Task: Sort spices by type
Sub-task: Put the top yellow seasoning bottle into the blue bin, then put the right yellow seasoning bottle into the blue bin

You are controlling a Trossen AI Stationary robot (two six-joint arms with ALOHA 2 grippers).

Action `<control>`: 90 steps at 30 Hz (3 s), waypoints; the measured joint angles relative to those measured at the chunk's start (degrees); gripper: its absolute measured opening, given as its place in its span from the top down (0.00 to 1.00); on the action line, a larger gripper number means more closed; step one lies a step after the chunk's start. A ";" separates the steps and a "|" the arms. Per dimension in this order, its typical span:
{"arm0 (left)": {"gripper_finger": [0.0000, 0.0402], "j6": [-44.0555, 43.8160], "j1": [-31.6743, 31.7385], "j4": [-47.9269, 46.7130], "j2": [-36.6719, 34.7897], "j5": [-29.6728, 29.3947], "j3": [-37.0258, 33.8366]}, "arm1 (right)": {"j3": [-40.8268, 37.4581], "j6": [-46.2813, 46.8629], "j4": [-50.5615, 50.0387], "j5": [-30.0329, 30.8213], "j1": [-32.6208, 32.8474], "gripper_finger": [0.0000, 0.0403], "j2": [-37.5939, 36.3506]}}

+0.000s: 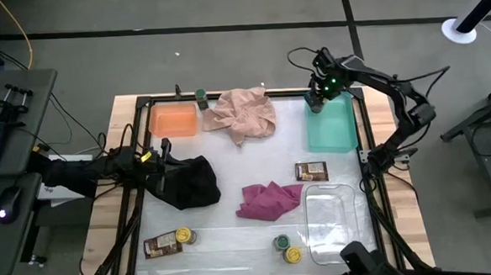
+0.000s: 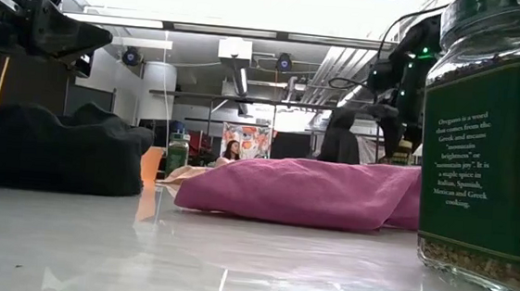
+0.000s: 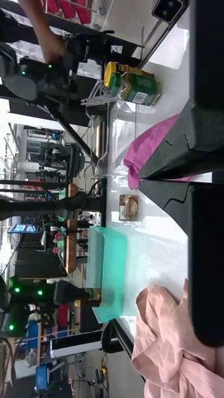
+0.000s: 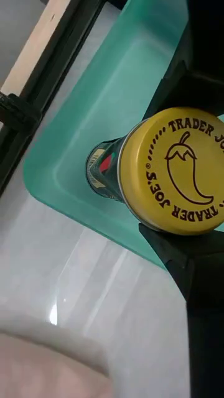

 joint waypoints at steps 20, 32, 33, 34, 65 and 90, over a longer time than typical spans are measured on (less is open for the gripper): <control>1.00 0.01 0.00 0.01 0.00 0.00 0.00 | 0.09 0.56 -2.10 0.46 -0.15 0.13 2.22; 1.00 0.00 0.00 0.01 0.00 -0.01 0.00 | 0.11 -3.95 -11.84 3.74 -0.15 0.12 -6.47; 1.00 0.01 0.00 0.00 0.00 -0.01 0.01 | 0.11 -4.09 -12.65 3.66 -0.15 0.11 -7.68; 1.00 0.00 0.01 0.00 0.00 -0.01 0.00 | 0.11 -4.02 -13.45 3.26 -0.15 0.11 -9.01; 1.00 0.00 0.00 0.00 0.00 -0.01 0.00 | 0.15 52.15 13.23 -6.58 79.86 0.11 -20.62; 1.00 0.01 0.01 0.01 0.00 0.00 0.00 | 33.06 38.57 -8.97 2.63 97.35 0.11 17.87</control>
